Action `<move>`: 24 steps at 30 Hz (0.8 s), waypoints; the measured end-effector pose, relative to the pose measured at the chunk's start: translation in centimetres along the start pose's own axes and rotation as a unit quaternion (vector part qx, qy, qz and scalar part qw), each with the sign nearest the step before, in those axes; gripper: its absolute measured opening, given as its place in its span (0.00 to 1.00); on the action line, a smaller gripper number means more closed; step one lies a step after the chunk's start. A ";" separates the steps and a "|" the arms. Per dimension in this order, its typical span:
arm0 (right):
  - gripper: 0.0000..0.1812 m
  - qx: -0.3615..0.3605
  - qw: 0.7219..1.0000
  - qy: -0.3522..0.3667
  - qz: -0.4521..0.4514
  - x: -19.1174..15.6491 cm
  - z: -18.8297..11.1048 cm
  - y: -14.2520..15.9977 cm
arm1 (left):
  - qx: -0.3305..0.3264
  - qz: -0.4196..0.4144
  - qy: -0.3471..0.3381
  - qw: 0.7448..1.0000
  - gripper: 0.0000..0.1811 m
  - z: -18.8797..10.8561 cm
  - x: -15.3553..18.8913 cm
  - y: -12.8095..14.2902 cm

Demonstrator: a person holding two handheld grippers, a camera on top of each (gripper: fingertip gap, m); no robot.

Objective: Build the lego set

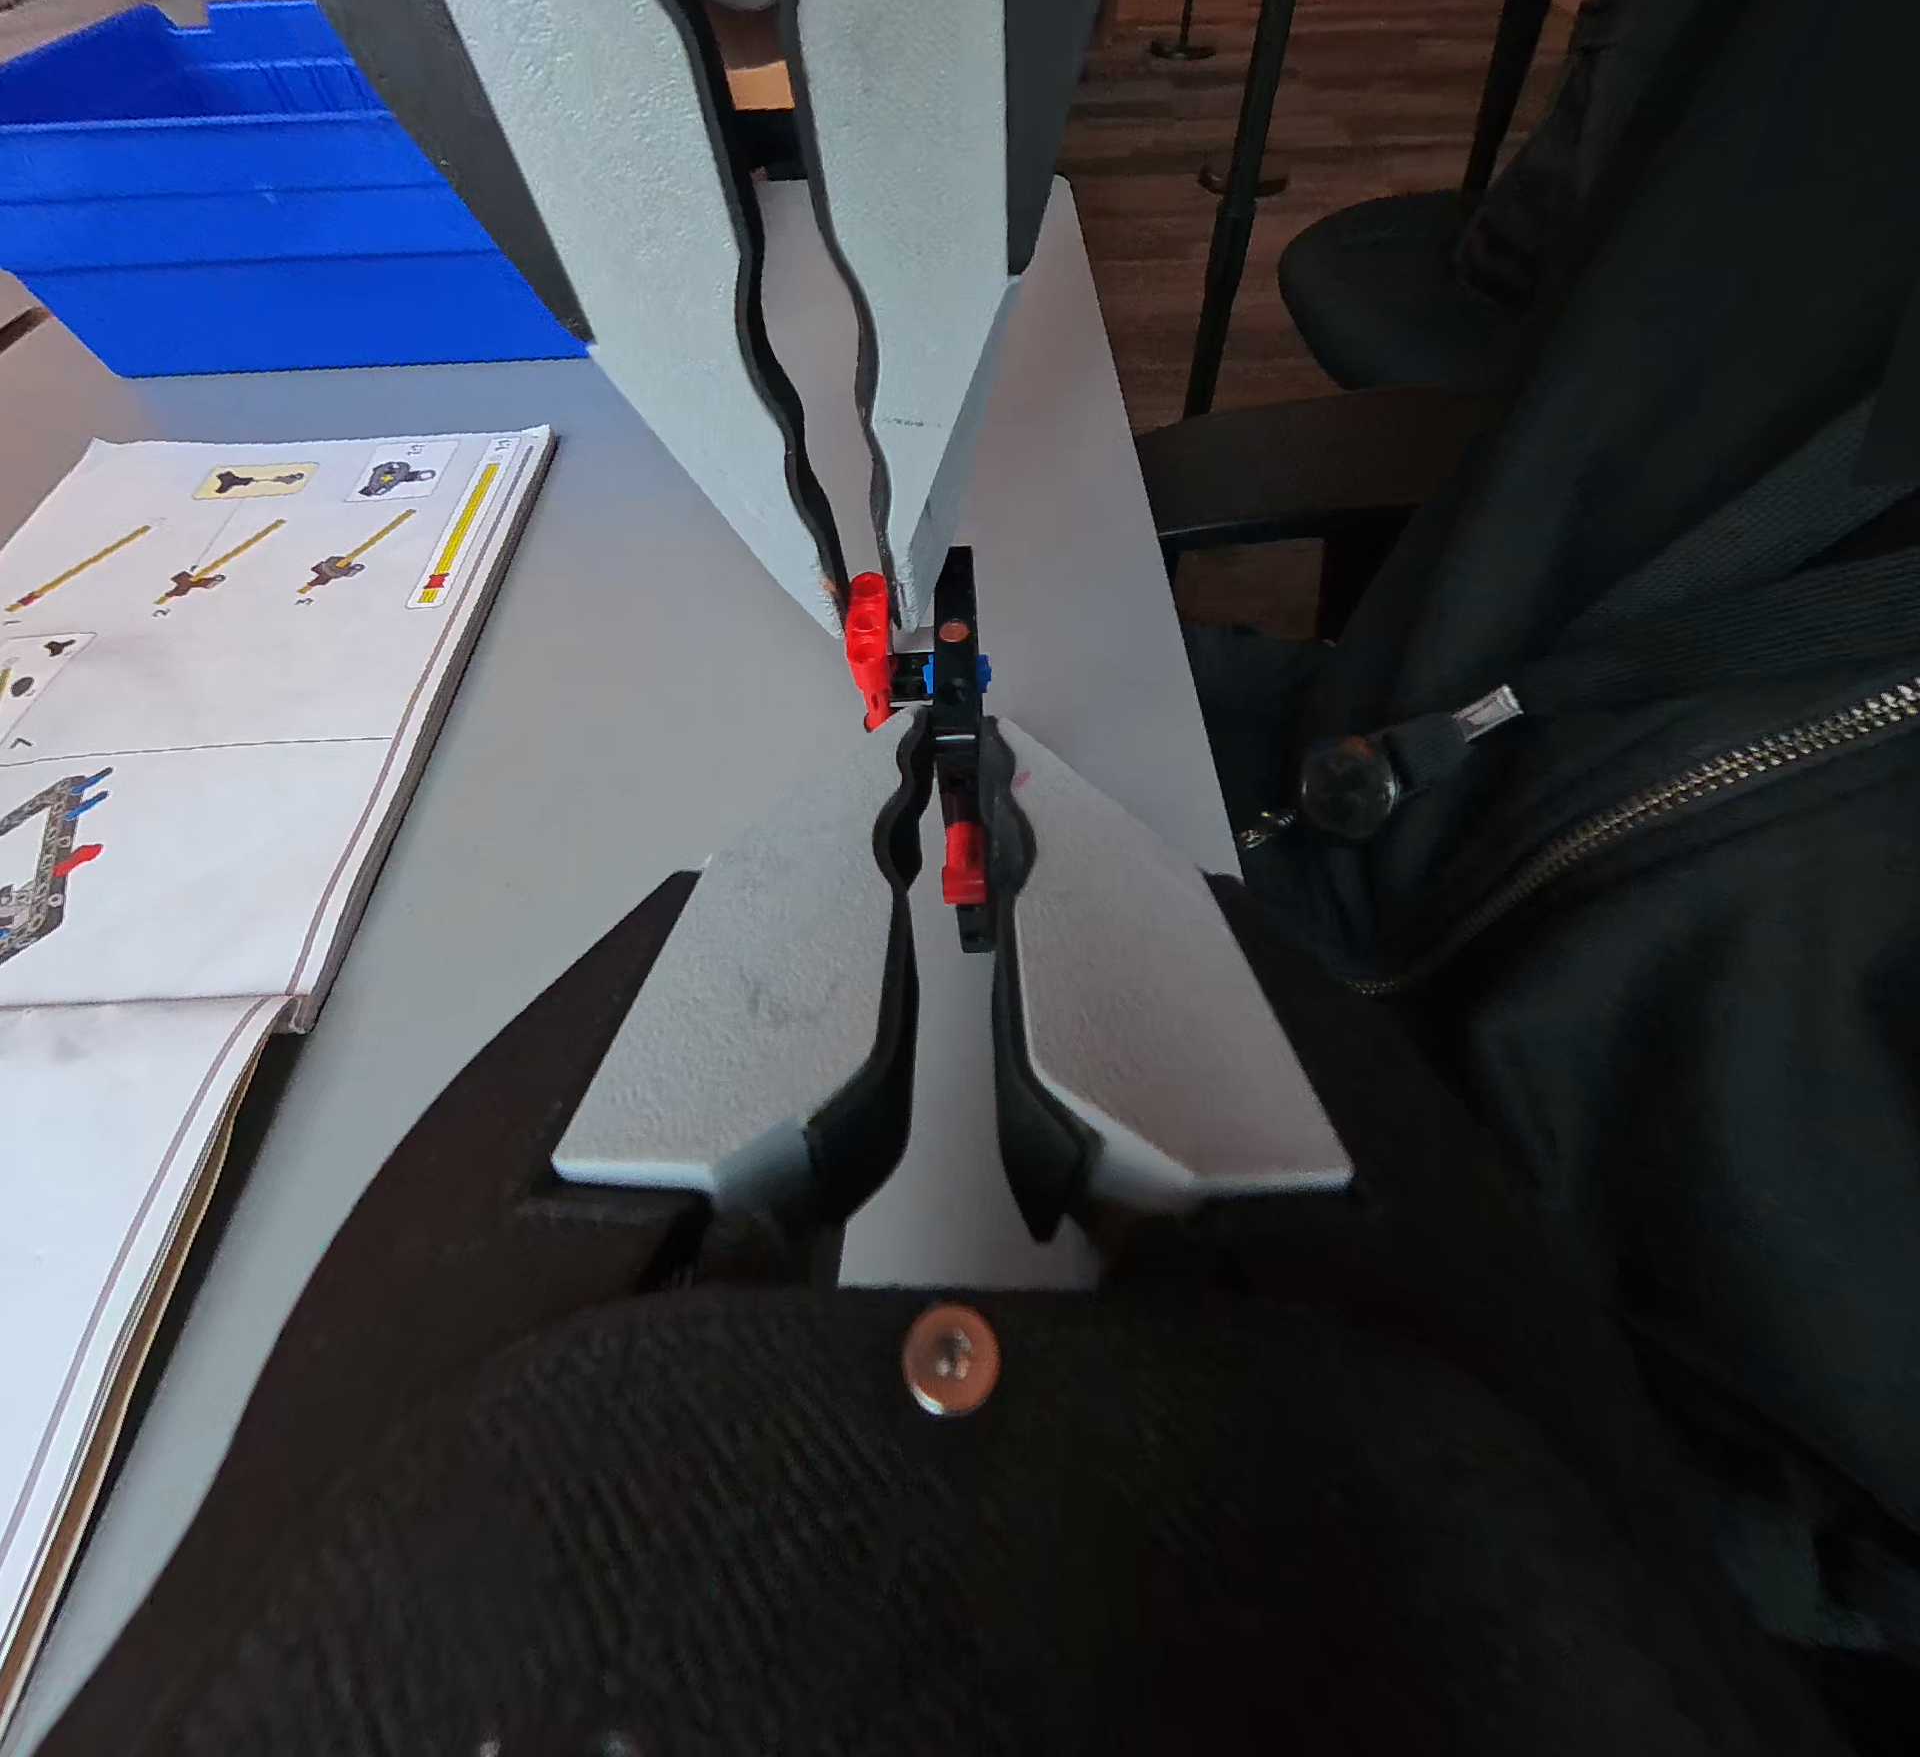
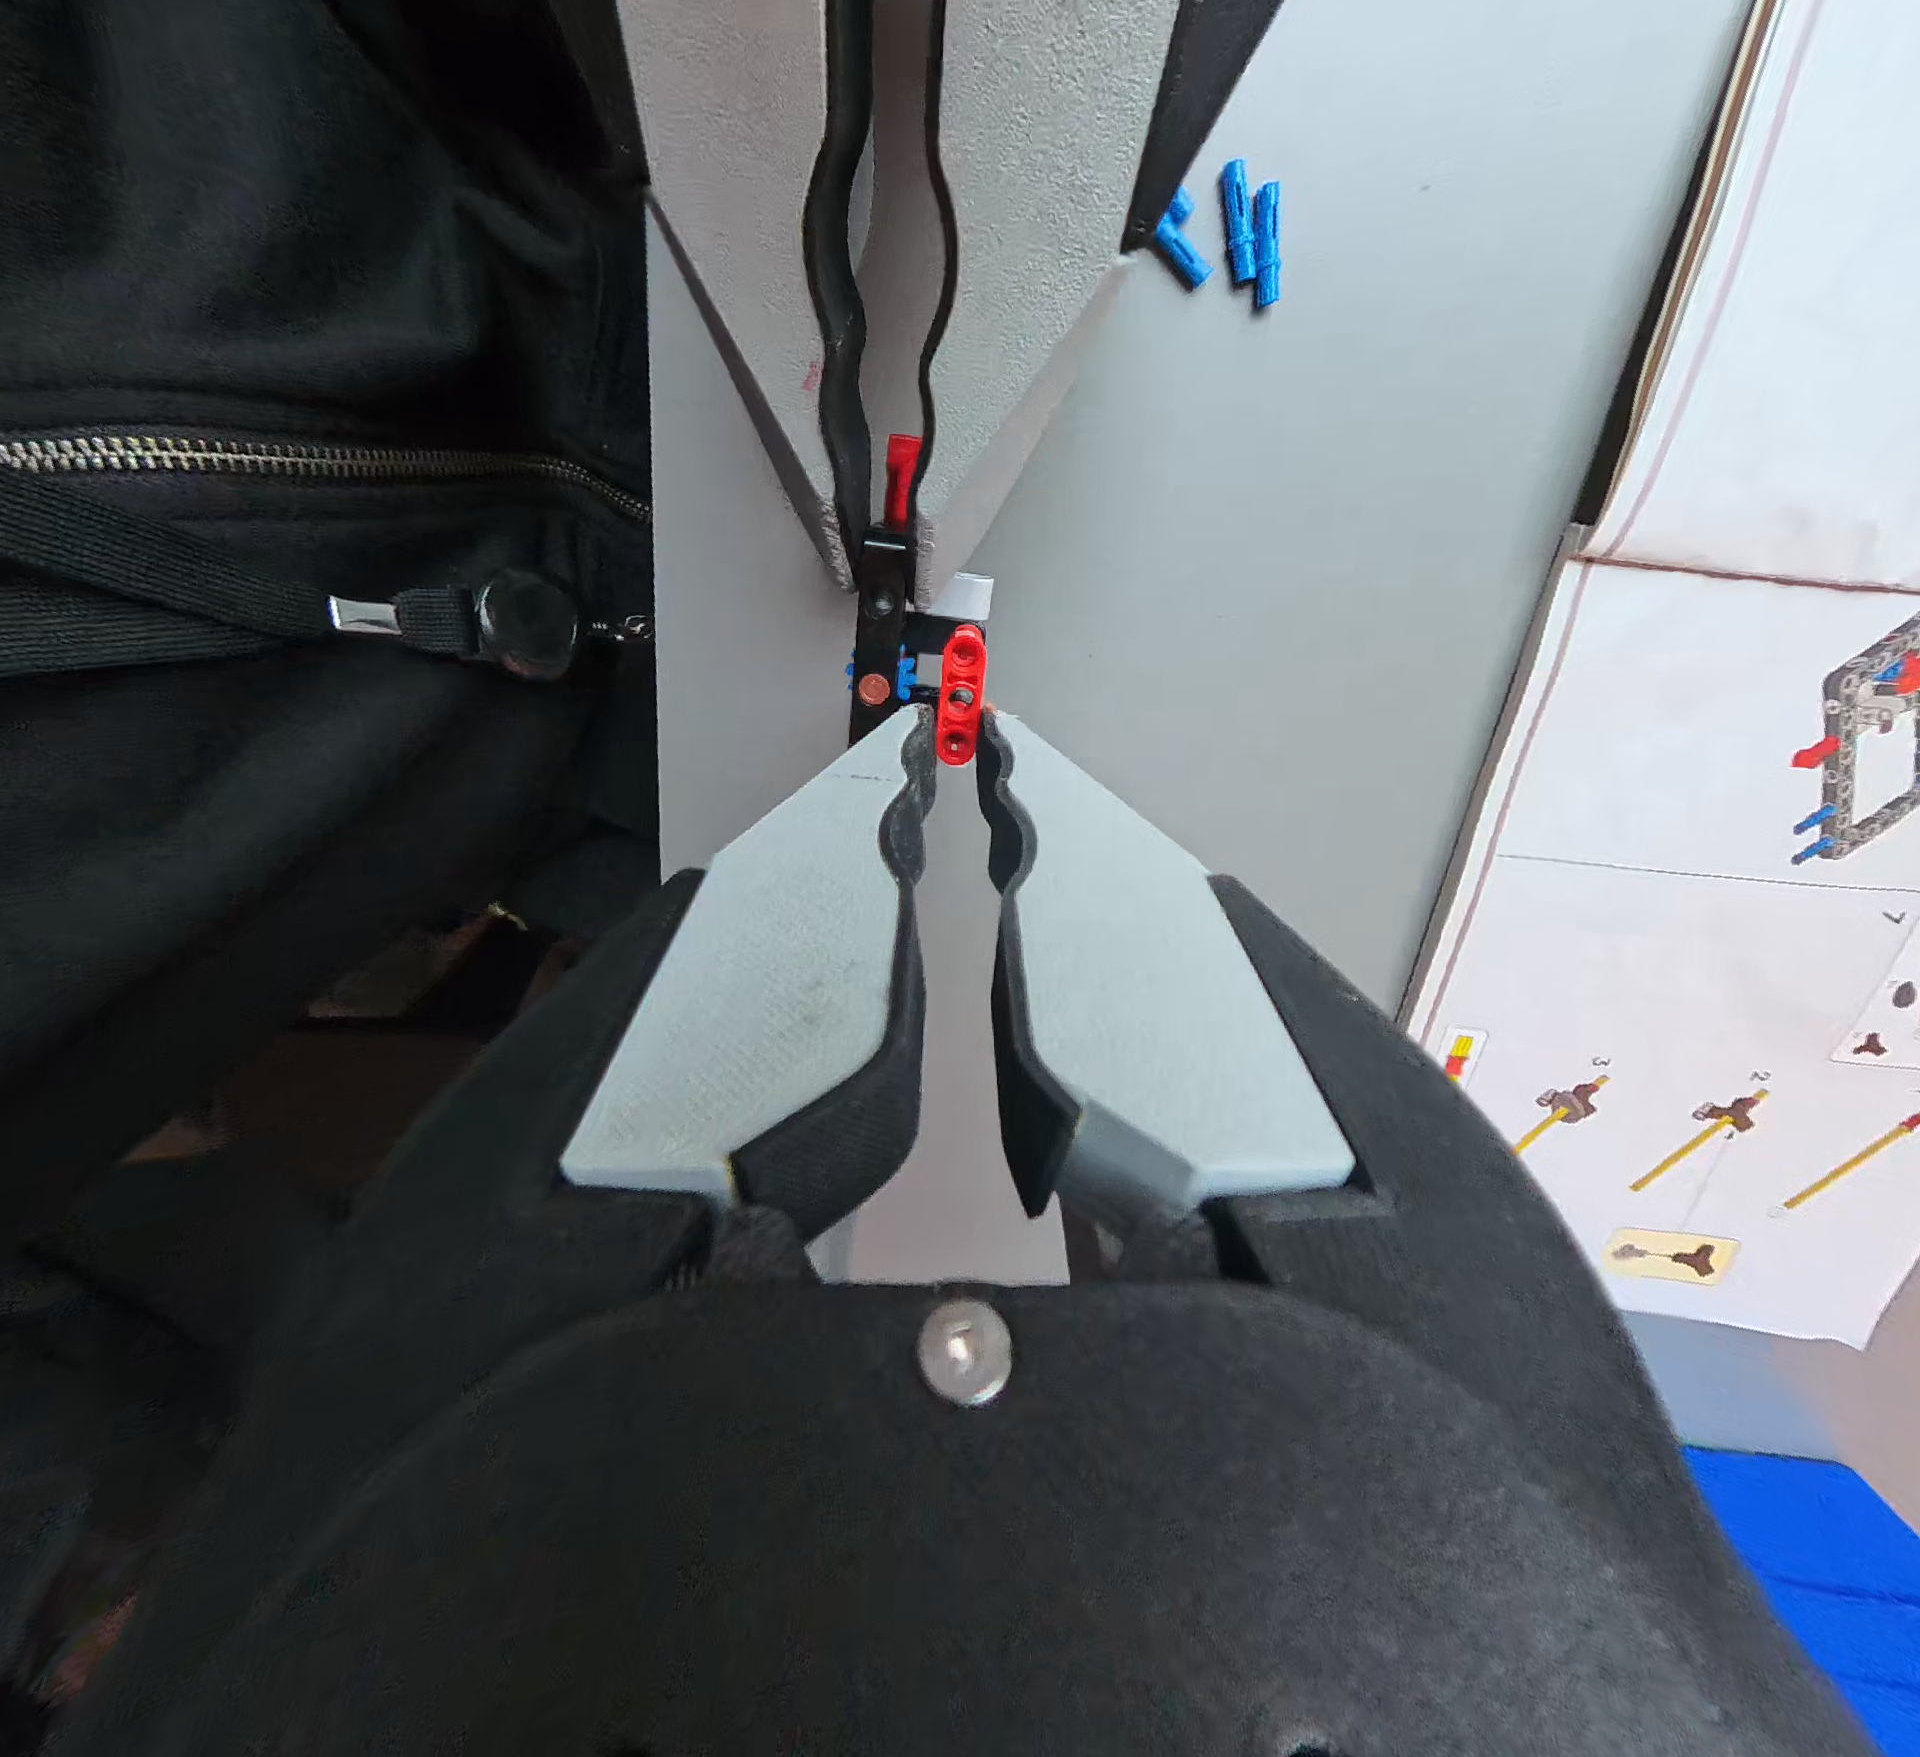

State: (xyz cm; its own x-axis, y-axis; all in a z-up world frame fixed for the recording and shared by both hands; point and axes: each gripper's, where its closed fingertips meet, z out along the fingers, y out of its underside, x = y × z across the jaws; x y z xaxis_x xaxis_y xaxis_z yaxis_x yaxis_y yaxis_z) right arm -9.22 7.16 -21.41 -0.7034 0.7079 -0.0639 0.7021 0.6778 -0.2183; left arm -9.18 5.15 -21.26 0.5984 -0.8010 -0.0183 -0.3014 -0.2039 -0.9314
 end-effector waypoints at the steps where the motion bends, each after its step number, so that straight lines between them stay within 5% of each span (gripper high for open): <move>1: 0.03 0.011 1.000 -0.001 -0.002 0.0 0.0 0.0 | 0.002 0.000 0.001 1.000 0.03 0.0 0.0 0.0; 5: 0.02 0.050 0.998 -0.026 0.018 -0.2 0.7 0.3 | -0.006 0.002 0.009 1.000 0.04 0.2 0.2 0.2; 8: 0.03 -0.015 1.000 -0.016 -0.007 -0.7 3.7 2.1 | -0.043 0.028 -0.015 0.999 0.03 1.7 0.2 1.8; 10: 0.03 0.091 0.996 -0.014 0.019 -0.1 0.8 -0.7 | -0.007 0.080 -0.031 0.996 0.01 0.8 0.3 0.4; 12: 0.03 0.108 0.992 -0.039 0.055 0.3 -0.9 -0.4 | 0.012 0.045 -0.009 0.999 0.00 0.0 0.4 -0.5; 19: 0.02 0.190 0.963 -0.038 0.186 3.9 2.7 2.6 | -0.025 -0.045 -0.018 0.999 0.00 0.9 -2.9 2.7; 24: 0.03 0.277 0.923 -0.077 0.256 4.1 4.1 3.3 | -0.032 -0.092 -0.043 0.994 0.00 -2.0 -3.6 1.7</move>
State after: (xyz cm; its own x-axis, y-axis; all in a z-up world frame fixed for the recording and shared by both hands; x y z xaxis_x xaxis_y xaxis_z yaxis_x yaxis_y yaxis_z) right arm -10.18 11.48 -26.42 -0.3335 0.8417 -0.4246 0.8116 0.0272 -0.5836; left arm -13.31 6.55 -22.09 0.7085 -0.6961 0.1158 -0.2257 -0.3791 -0.8974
